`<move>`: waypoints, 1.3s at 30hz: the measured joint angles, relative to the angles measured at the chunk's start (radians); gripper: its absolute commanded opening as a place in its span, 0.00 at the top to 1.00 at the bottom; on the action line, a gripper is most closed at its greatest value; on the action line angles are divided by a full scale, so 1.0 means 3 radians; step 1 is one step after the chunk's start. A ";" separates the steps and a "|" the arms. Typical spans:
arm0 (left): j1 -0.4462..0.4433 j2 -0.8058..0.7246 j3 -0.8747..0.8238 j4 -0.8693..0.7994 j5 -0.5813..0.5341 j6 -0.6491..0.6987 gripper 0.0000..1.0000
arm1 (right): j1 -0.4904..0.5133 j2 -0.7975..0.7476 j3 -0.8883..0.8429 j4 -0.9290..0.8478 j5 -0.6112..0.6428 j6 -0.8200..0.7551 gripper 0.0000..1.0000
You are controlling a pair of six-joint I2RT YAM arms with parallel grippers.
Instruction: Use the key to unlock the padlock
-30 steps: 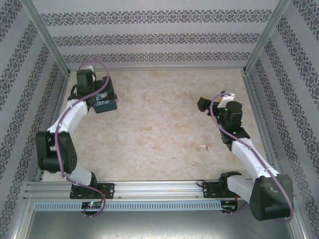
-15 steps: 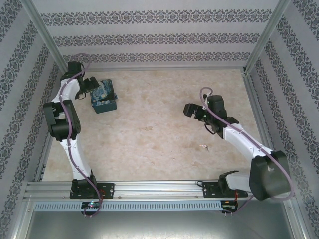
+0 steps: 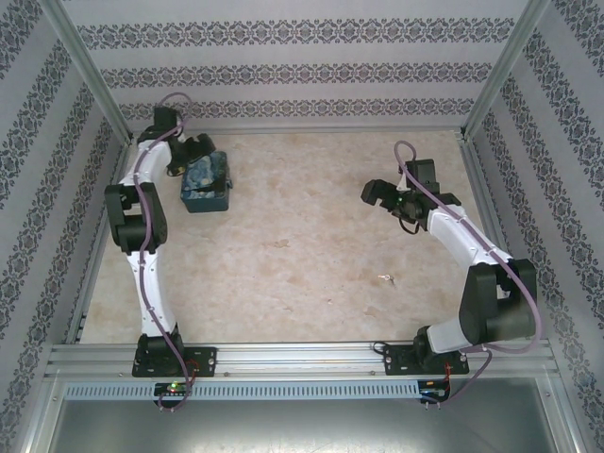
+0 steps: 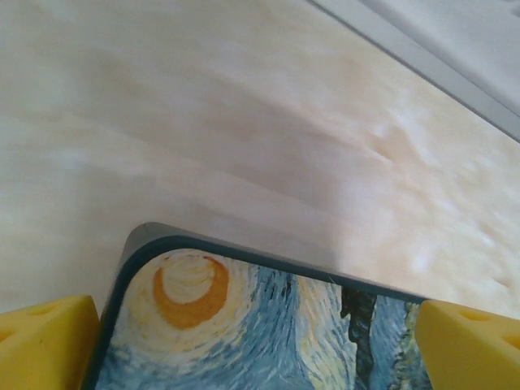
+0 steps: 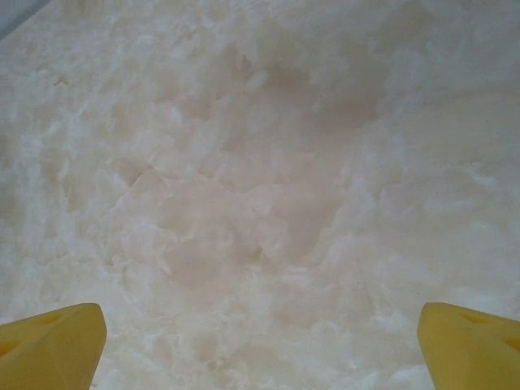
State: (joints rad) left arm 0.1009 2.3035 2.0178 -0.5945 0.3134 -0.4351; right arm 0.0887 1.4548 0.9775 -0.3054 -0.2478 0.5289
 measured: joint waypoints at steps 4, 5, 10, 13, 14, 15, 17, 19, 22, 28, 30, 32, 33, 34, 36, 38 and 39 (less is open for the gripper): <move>-0.0458 -0.0056 -0.0122 0.0149 0.0183 -0.0008 0.00 | -0.0048 0.0017 -0.0018 0.0045 -0.0127 0.0156 0.02; -0.0577 -0.0099 -0.0224 0.0209 0.0223 -0.0023 0.00 | -0.0047 0.0023 -0.0018 0.0061 -0.0155 0.0186 0.02; -0.1205 -0.0334 -0.0783 0.0497 0.0385 -0.0169 0.00 | -0.0047 0.0033 -0.0141 0.0291 -0.0292 0.0383 0.02; -0.1544 -0.0401 -0.0949 0.0604 0.0448 -0.0257 0.00 | -0.0047 0.0034 -0.0298 0.0455 -0.0394 0.0514 0.02; -0.1633 -0.0402 -0.0954 0.0622 0.0463 -0.0284 0.00 | -0.0047 0.0034 -0.0347 0.0512 -0.0429 0.0548 0.02; -0.1685 -0.0403 -0.0954 0.0638 0.0465 -0.0304 0.00 | -0.0047 0.0034 -0.0380 0.0549 -0.0453 0.0580 0.02; -0.1734 -0.0437 -0.0954 0.0645 0.0435 -0.0334 0.00 | -0.0041 0.0043 -0.0417 0.0614 -0.0497 0.0614 0.02; -0.1703 -0.0511 -0.0952 0.0633 0.0348 -0.0355 0.00 | -0.0041 0.0061 -0.0417 0.0669 -0.0535 0.0614 0.02; -0.1601 -0.0745 -0.0955 0.0563 0.0172 -0.0415 0.00 | 0.0001 0.0112 -0.0408 0.0722 -0.0557 0.0614 0.02; -0.1514 -0.1556 -0.1441 0.0624 -0.0046 -0.0514 0.01 | 0.0331 0.0270 -0.0333 0.0708 -0.0543 0.0662 0.02; -0.1520 -0.1792 -0.1681 0.0636 -0.0120 -0.0526 0.00 | 0.0551 0.0280 -0.0326 0.0685 -0.0509 0.0682 0.02; -0.1530 -0.1929 -0.1872 0.0635 -0.0183 -0.0528 0.00 | 0.0773 0.0292 -0.0319 0.0657 -0.0437 0.0701 0.02; -0.1530 -0.1975 -0.1956 0.0635 -0.0207 -0.0526 0.01 | 0.0890 0.0298 -0.0319 0.0628 -0.0394 0.0715 0.02; -0.1530 -0.2004 -0.2017 0.0636 -0.0228 -0.0526 0.00 | 0.0998 0.0304 -0.0319 0.0603 -0.0355 0.0741 0.02; -0.1530 -0.2060 -0.2143 0.0624 -0.0270 -0.0526 0.01 | 0.1222 0.0315 -0.0319 0.0570 -0.0243 0.0788 0.02; -0.1530 -0.2110 -0.2230 0.0622 -0.0290 -0.0526 0.01 | 0.1414 0.0328 -0.0319 0.0580 -0.0168 0.0851 0.02; -0.1530 -0.2132 -0.2263 0.0622 -0.0294 -0.0526 0.01 | 0.1511 0.0346 -0.0319 0.0598 -0.0125 0.0875 0.02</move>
State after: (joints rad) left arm -0.3580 1.6638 1.3388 -0.4080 0.2253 -0.5930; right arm 0.5419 1.5585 0.8818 -0.1261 -0.2852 0.7914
